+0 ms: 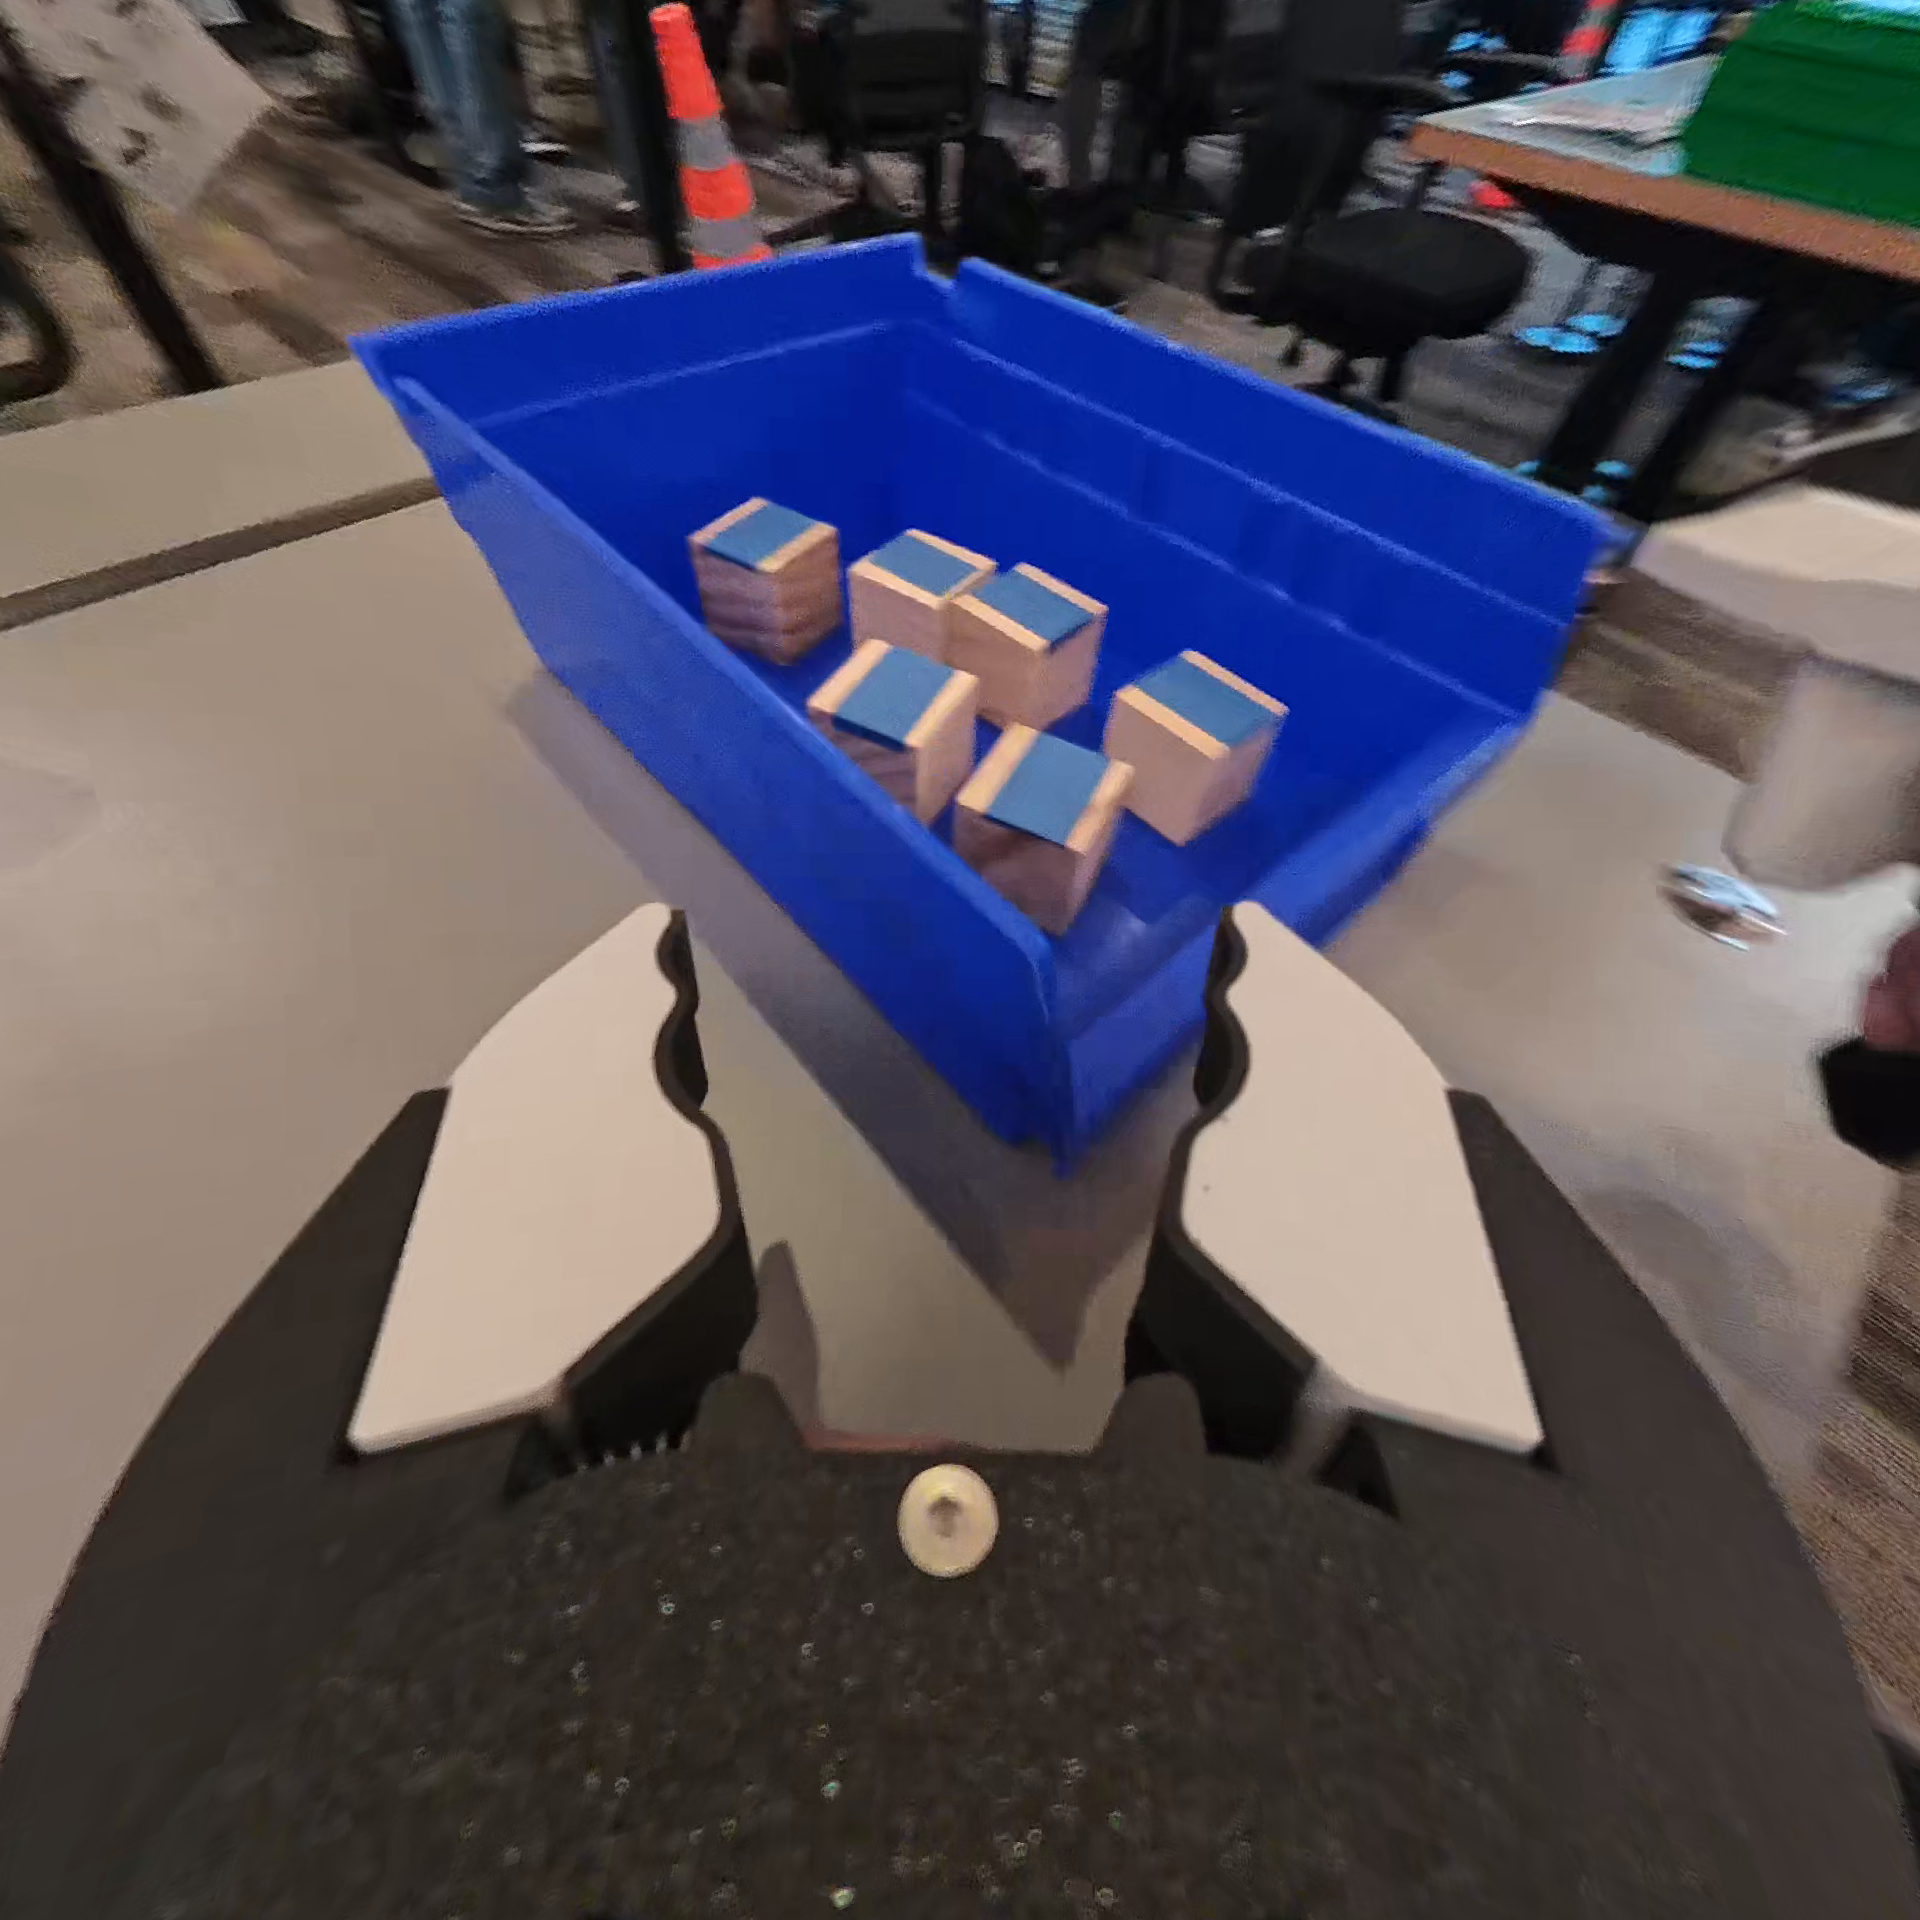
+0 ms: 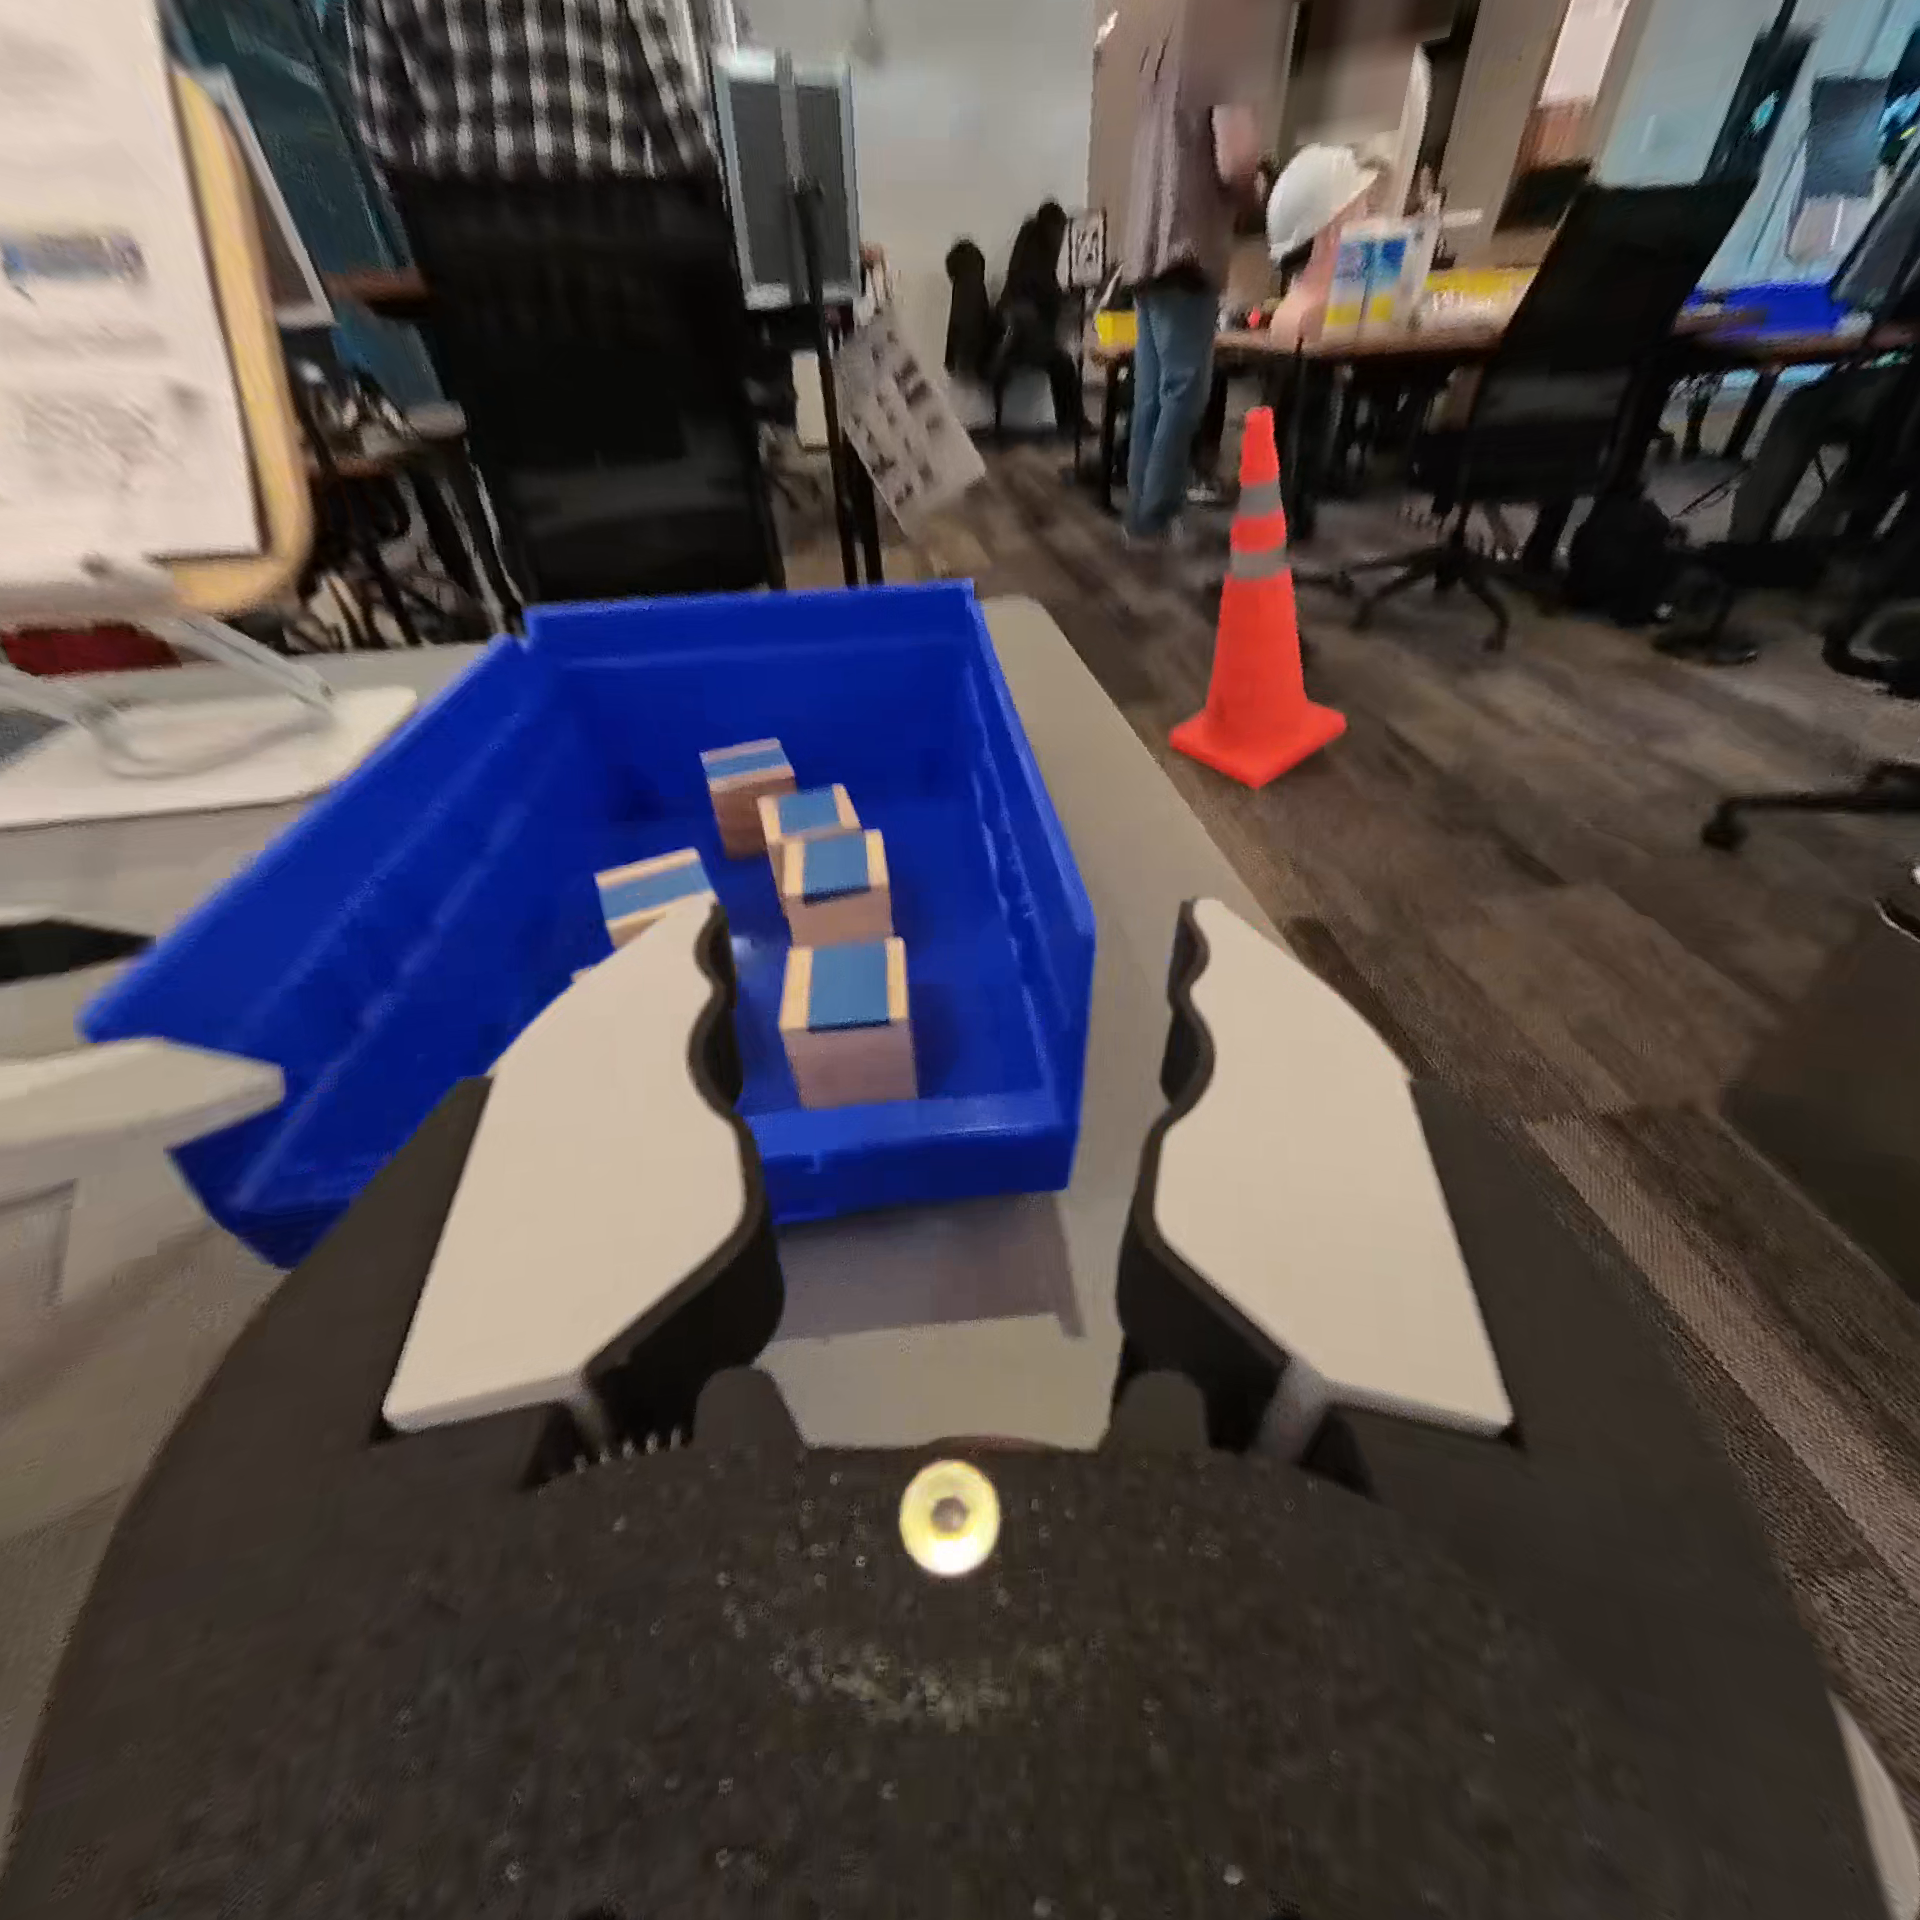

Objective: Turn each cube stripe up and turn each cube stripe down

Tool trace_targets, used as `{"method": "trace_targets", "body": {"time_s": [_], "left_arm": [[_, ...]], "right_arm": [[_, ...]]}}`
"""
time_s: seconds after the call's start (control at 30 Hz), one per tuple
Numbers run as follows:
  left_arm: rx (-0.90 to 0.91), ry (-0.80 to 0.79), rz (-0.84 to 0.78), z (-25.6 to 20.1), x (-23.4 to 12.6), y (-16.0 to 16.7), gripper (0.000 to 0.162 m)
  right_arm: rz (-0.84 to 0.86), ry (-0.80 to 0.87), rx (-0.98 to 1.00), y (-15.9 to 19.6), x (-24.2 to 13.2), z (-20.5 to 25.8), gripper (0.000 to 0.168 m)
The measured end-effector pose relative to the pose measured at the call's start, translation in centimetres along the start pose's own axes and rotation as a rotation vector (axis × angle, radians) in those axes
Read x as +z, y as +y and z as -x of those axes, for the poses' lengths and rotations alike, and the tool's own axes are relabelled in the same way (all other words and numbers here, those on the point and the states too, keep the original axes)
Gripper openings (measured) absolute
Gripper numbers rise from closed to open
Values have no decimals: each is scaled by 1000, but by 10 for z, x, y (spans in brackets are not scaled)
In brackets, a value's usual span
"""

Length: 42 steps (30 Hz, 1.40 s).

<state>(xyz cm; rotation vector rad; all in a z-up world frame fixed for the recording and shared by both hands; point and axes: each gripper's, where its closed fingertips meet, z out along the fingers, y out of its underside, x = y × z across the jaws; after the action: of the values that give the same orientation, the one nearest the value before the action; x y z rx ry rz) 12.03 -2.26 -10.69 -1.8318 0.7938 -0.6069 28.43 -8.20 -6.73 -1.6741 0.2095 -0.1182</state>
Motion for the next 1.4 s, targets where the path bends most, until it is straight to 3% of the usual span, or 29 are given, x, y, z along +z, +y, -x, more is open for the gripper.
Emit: {"method": "trace_targets", "body": {"time_s": [0.1, 0.17, 0.2, 0.3, 0.43, 0.53, 0.57, 0.8, 0.97, 1.13, 1.27, 1.4], "left_arm": [[-86, -80, 49, 9, 26, 10, 80], [-178, -21, 58, 7, 35, 14, 66], [-211, 10, 58, 6, 36, 14, 45], [-238, -62, 97, 28, 31, 18, 27], [-238, -119, 132, 45, 28, 18, 16], [-170, -194, 147, 51, 20, 19, 12], [-132, -232, 136, 56, 13, 18, 8], [-102, -312, 60, 97, -62, 20, 4], [-81, -442, 47, 152, -153, 34, 4], [-154, -569, 79, 206, -233, 73, 5], [-247, -610, 113, 238, -262, 106, 5], [-224, -642, 115, 250, -268, 117, 5]], "right_arm": [[92, 4, -19, 19, 25, -11, 80], [142, 8, -29, 26, 40, -16, 74], [155, 23, -30, 28, 45, -20, 71], [248, -17, 26, 41, 54, -17, 51], [286, -124, 80, 52, 61, 14, 37], [327, -77, 106, 55, 59, 23, 12], [345, -40, 86, 55, 56, 25, 4], [281, -48, -66, 25, 27, 100, 3], [246, -196, -107, 25, 6, 198, 4], [293, -373, -168, 37, 2, 299, 4], [344, -437, -230, 53, 3, 352, 4], [355, -447, -275, 71, 7, 366, 5]]}}
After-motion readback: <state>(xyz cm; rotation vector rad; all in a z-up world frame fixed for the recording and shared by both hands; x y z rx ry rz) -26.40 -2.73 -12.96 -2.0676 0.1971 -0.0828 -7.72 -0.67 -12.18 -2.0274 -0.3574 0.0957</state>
